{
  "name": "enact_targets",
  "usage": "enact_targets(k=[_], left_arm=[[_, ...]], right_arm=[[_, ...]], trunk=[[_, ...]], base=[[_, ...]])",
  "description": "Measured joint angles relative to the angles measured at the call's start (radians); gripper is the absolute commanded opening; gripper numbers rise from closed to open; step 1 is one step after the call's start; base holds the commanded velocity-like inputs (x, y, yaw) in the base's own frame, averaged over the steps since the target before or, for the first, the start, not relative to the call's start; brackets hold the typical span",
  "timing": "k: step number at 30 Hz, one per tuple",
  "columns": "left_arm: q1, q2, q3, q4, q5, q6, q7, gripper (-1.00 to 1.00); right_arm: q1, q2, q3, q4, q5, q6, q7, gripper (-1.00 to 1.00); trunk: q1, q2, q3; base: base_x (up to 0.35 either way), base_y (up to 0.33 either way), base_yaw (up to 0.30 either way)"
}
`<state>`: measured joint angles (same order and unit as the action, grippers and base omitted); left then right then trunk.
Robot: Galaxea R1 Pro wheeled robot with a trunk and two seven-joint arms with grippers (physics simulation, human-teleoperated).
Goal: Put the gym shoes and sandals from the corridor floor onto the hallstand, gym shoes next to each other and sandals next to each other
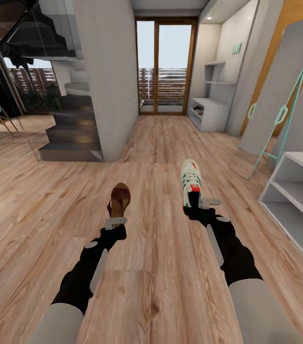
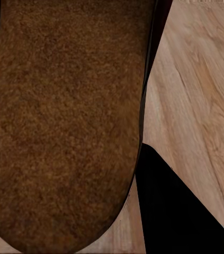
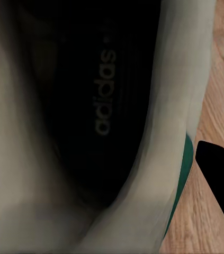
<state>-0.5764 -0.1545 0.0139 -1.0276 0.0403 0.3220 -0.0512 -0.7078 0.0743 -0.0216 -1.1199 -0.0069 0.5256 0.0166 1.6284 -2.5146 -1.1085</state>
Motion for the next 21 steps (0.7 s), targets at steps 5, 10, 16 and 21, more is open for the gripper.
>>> enact_targets(k=[5, 10, 16, 21], left_arm=[[0.0, 0.0, 0.0, 0.0, 0.0, 0.0, 0.0, -1.0], [0.0, 0.0, 0.0, 0.0, 0.0, 0.0, 0.0, -1.0], [0.0, 0.0, 0.0, 0.0, 0.0, 0.0, 0.0, -1.0], [0.0, 0.0, 0.0, 0.0, 0.0, 0.0, 0.0, -1.0]], right_arm=[[0.0, 0.0, -0.001, 0.0, 0.0, 0.0, 0.0, -1.0], [0.0, 0.0, -0.001, 0.0, 0.0, 0.0, 0.0, -1.0], [0.0, 0.0, -0.001, 0.0, 0.0, 0.0, 0.0, -1.0], [0.0, 0.0, -0.001, 0.0, 0.0, 0.0, 0.0, -1.0]], trunk=[[0.0, 0.0, 0.0], [0.0, 0.0, 0.002], [0.0, 0.0, 0.006], [0.0, 0.0, 0.007]], base=[[0.347, 0.0, 0.0], [0.347, 0.0, 0.0], [0.347, 0.0, 0.0], [0.347, 0.0, 0.0]])
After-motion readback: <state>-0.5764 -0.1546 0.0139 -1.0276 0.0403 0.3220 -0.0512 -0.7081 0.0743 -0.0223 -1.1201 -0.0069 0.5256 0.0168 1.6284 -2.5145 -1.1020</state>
